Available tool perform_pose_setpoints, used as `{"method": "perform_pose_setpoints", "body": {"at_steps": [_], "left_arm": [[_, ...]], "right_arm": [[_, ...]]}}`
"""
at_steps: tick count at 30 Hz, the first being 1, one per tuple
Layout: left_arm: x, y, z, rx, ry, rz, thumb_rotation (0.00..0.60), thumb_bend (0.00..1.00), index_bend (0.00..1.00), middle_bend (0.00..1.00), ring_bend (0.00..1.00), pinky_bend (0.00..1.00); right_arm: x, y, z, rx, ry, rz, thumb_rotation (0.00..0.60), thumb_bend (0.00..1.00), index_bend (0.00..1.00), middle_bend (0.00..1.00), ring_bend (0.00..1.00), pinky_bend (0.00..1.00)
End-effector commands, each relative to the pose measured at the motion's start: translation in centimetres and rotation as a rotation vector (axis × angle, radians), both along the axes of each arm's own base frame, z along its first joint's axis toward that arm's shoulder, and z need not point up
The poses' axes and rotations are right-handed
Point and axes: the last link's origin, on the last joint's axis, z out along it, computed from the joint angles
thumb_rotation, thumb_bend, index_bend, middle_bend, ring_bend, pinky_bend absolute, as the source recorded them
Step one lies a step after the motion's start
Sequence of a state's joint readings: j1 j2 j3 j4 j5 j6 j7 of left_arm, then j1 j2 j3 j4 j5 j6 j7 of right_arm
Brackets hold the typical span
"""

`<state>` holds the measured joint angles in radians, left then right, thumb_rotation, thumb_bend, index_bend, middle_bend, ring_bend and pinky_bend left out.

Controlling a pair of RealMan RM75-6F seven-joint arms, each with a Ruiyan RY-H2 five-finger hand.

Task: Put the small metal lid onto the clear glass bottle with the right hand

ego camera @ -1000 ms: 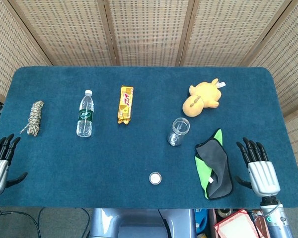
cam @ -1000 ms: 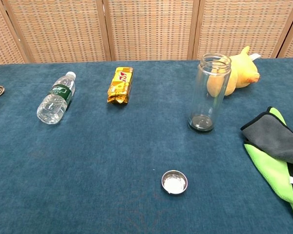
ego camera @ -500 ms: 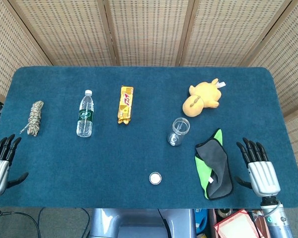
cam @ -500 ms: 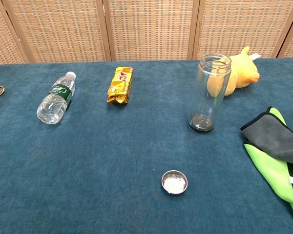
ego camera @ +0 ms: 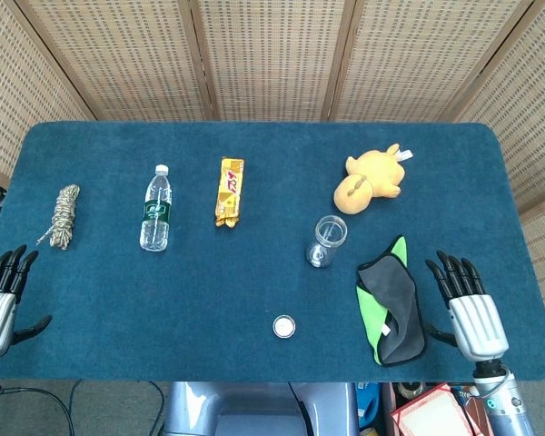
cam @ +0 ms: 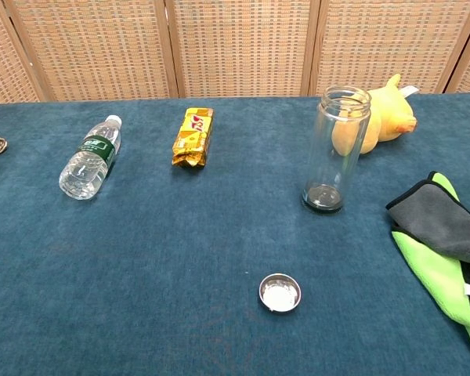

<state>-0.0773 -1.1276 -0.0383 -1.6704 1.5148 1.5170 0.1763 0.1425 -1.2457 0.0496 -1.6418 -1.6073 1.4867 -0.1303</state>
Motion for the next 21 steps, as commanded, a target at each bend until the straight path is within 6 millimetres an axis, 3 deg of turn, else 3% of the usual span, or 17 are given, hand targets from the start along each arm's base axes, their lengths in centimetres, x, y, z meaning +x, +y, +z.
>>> {"method": "perform_pose_setpoints", "body": {"at_steps": [1, 9, 13, 21], "left_arm": [[-0.1, 0.0, 0.0, -0.001, -0.001, 0.003, 0.600, 0.18, 0.00, 0.00, 0.00, 0.00], [-0.1, 0.2, -0.1, 0.000, 0.005, 0.004, 0.600, 0.18, 0.00, 0.00, 0.00, 0.00], [0.1, 0.2, -0.1, 0.004, 0.001, 0.000, 0.600, 0.18, 0.00, 0.00, 0.00, 0.00], [-0.1, 0.3, 0.0, 0.005, -0.004, 0.003, 0.600, 0.18, 0.00, 0.00, 0.00, 0.00]], "right_arm": [[0.5, -0.3, -0.3, 0.020, -0.018, 0.047, 0.600, 0.02, 0.00, 0.00, 0.00, 0.00], [2.4, -0.9, -1.2, 0.078, -0.048, 0.161, 0.600, 0.02, 0.05, 0.00, 0.00, 0.00], [4.7, -1.3, -2.2, 0.125, -0.090, 0.249, 0.600, 0.02, 0.15, 0.00, 0.00, 0.00], [6.7, -1.8, -4.5, 0.195, -0.119, 0.318, 0.600, 0.05, 0.31, 0.02, 0.00, 0.03]]}}
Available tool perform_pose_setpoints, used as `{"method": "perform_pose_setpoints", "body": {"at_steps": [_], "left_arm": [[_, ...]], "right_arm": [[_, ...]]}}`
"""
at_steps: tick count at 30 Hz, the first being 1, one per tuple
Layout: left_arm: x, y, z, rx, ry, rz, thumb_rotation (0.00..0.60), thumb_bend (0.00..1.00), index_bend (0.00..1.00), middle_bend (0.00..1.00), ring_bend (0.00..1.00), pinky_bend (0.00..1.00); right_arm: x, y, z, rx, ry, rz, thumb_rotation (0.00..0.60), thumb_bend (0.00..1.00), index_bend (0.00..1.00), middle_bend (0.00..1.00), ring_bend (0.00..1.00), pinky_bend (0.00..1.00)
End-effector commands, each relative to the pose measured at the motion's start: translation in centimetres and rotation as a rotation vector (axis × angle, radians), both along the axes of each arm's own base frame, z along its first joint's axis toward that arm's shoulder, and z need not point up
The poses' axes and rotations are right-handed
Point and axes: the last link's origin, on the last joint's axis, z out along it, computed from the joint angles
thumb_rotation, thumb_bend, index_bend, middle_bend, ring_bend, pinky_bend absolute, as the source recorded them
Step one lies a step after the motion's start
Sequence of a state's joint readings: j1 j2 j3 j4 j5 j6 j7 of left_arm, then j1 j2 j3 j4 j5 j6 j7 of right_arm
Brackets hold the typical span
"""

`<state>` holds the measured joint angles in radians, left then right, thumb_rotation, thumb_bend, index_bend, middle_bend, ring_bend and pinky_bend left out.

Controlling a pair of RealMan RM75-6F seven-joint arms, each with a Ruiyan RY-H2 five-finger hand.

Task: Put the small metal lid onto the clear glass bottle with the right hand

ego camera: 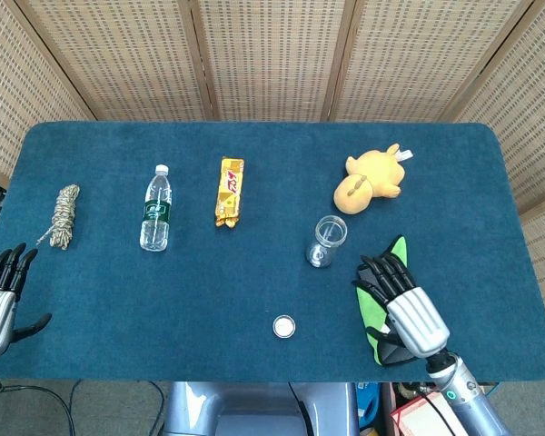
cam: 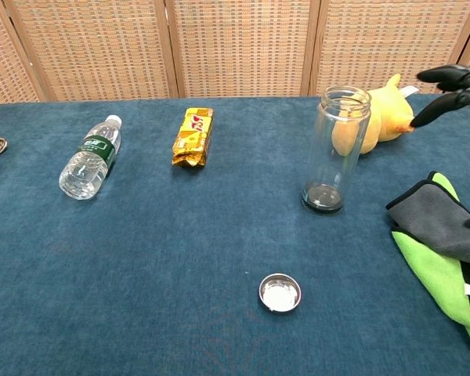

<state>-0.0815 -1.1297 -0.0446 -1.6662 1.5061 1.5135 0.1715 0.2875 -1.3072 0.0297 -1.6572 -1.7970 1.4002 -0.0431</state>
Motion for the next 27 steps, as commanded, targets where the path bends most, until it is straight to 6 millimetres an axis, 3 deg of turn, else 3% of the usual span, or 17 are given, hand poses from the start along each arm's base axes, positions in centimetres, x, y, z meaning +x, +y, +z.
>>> {"method": "perform_pose_setpoints", "body": {"at_steps": [1, 6, 17, 27], "left_arm": [[0.0, 0.0, 0.0, -0.002, -0.001, 0.000, 0.600, 0.18, 0.00, 0.00, 0.00, 0.00], [0.2, 0.1, -0.4, -0.011, 0.002, -0.006, 0.600, 0.18, 0.00, 0.00, 0.00, 0.00], [0.1, 0.2, -0.3, -0.009, -0.001, -0.003, 0.600, 0.18, 0.00, 0.00, 0.00, 0.00], [0.1, 0.3, -0.3, -0.009, -0.005, -0.002, 0.600, 0.18, 0.00, 0.00, 0.00, 0.00]], "right_arm": [[0.7, 0.0, -0.9, 0.017, -0.016, 0.028, 0.600, 0.06, 0.34, 0.04, 0.00, 0.04], [2.1, -0.2, -3.1, 0.051, -0.054, 0.071, 0.600, 0.13, 0.44, 0.12, 0.00, 0.09], [4.5, -1.0, -5.3, 0.088, -0.064, 0.109, 0.600, 0.29, 0.48, 0.16, 0.00, 0.09], [5.8, -1.7, -7.3, 0.113, -0.080, 0.111, 0.600, 0.32, 0.51, 0.19, 0.00, 0.11]]}}
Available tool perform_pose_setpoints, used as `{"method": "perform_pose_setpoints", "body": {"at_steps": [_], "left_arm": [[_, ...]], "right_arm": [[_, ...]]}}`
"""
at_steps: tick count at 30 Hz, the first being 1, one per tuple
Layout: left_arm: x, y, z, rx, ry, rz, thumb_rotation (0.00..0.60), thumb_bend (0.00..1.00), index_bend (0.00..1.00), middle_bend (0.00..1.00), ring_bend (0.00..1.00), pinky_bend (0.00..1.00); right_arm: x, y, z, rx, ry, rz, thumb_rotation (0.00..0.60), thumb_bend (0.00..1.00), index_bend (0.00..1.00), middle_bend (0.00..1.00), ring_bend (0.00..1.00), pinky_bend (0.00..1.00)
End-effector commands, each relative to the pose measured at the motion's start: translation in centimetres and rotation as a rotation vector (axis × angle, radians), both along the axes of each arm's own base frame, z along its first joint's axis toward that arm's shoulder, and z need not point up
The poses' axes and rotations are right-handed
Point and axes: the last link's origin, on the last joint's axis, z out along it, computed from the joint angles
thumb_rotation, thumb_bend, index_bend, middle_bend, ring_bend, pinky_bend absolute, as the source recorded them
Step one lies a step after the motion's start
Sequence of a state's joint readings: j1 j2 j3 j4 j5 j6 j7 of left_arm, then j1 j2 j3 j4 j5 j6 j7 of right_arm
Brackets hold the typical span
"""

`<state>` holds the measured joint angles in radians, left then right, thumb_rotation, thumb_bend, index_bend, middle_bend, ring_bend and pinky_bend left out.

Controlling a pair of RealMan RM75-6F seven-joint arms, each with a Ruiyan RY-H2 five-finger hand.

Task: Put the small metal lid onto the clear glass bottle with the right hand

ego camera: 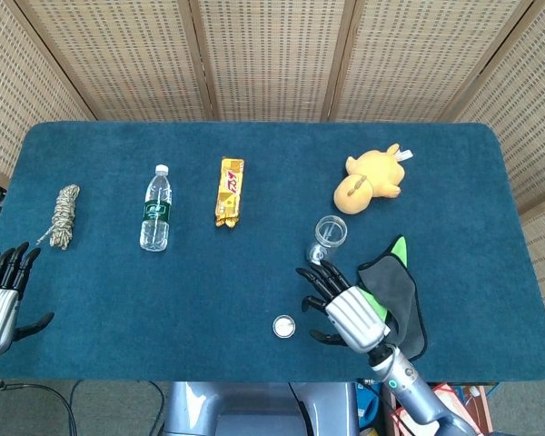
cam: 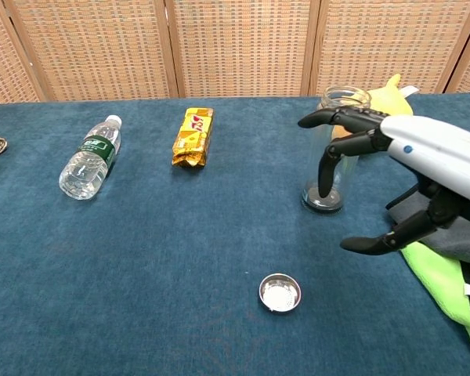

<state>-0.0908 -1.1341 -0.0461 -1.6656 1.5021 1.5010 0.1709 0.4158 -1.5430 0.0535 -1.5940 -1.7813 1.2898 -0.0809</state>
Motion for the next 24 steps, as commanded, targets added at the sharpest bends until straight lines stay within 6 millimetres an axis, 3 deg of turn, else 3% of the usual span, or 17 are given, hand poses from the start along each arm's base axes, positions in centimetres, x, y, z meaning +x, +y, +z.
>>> {"method": "perform_pose_setpoints", "body": {"at_steps": [1, 16, 24], "left_arm": [[0.0, 0.0, 0.0, 0.001, 0.000, 0.000, 0.600, 0.18, 0.00, 0.00, 0.00, 0.00], [0.0, 0.0, 0.0, -0.003, -0.008, -0.009, 0.600, 0.18, 0.00, 0.00, 0.00, 0.00], [0.0, 0.0, 0.0, -0.004, -0.011, -0.009, 0.600, 0.18, 0.00, 0.00, 0.00, 0.00]], "right_arm": [[0.3, -0.1, -0.5, 0.008, 0.001, 0.003, 0.600, 0.32, 0.52, 0.19, 0.00, 0.11], [2.1, 0.7, -4.6, 0.085, 0.049, 0.022, 0.600, 0.45, 0.53, 0.20, 0.00, 0.11], [2.5, 0.3, -5.8, 0.100, 0.067, 0.014, 0.600, 0.47, 0.53, 0.19, 0.00, 0.11]]}}
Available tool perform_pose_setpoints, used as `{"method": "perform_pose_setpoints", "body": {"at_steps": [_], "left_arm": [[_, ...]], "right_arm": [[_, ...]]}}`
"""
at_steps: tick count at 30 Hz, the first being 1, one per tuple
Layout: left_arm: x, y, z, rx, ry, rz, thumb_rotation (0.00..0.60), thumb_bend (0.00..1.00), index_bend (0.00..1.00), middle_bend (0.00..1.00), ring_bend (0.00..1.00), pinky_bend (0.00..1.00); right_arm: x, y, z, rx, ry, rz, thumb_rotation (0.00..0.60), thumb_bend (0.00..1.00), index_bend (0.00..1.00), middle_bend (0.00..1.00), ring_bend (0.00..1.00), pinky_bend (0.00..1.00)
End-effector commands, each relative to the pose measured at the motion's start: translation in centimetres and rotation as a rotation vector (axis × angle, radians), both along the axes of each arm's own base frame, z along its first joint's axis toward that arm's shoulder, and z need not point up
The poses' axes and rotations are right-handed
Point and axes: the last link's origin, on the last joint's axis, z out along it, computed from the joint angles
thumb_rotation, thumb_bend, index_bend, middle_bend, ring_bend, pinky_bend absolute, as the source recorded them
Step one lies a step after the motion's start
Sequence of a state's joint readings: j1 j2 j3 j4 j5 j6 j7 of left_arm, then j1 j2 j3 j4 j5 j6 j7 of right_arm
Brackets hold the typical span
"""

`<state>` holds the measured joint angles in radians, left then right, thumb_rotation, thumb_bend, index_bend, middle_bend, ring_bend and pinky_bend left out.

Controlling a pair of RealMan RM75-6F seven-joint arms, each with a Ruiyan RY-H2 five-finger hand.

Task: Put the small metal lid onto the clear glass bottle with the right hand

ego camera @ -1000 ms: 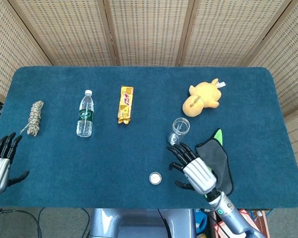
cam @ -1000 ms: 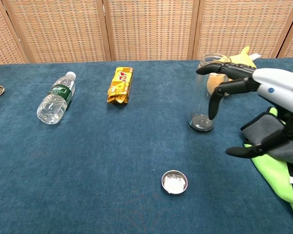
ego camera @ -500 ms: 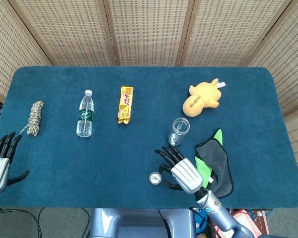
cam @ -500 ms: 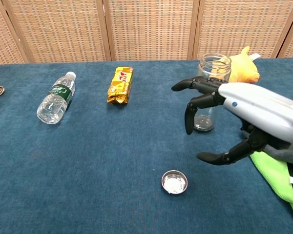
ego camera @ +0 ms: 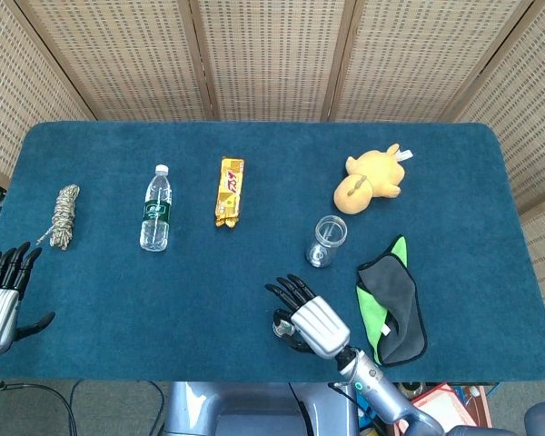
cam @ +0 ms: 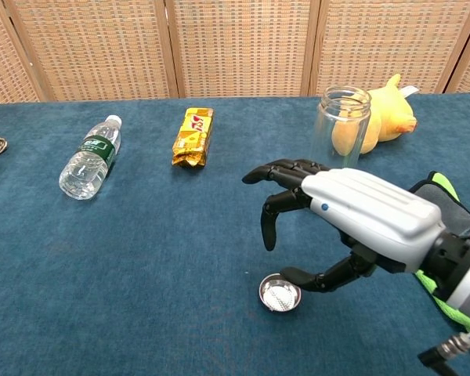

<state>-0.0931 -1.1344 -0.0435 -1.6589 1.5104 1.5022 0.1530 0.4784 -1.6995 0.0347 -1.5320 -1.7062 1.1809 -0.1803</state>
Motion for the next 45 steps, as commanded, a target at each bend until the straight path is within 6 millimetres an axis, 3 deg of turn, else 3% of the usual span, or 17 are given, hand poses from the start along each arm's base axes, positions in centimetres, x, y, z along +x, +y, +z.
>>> {"method": "perform_pose_setpoints", "body": {"at_steps": [1, 23, 45], "left_arm": [[0.0, 0.0, 0.0, 0.000, 0.000, 0.001, 0.600, 0.18, 0.00, 0.00, 0.00, 0.00], [-0.1, 0.3, -0.3, -0.012, -0.002, 0.006, 0.600, 0.18, 0.00, 0.00, 0.00, 0.00], [-0.3, 0.4, -0.6, -0.019, 0.007, 0.016, 0.600, 0.18, 0.00, 0.00, 0.00, 0.00]], "right_arm": [[0.1, -0.2, -0.4, 0.007, 0.008, -0.004, 0.600, 0.47, 0.53, 0.19, 0.00, 0.11], [-0.5, -1.4, -3.6, 0.056, 0.062, -0.058, 0.600, 0.49, 0.53, 0.19, 0.00, 0.11], [-1.5, -2.2, -5.0, 0.078, 0.070, -0.096, 0.600, 0.52, 0.54, 0.20, 0.00, 0.11]]}}
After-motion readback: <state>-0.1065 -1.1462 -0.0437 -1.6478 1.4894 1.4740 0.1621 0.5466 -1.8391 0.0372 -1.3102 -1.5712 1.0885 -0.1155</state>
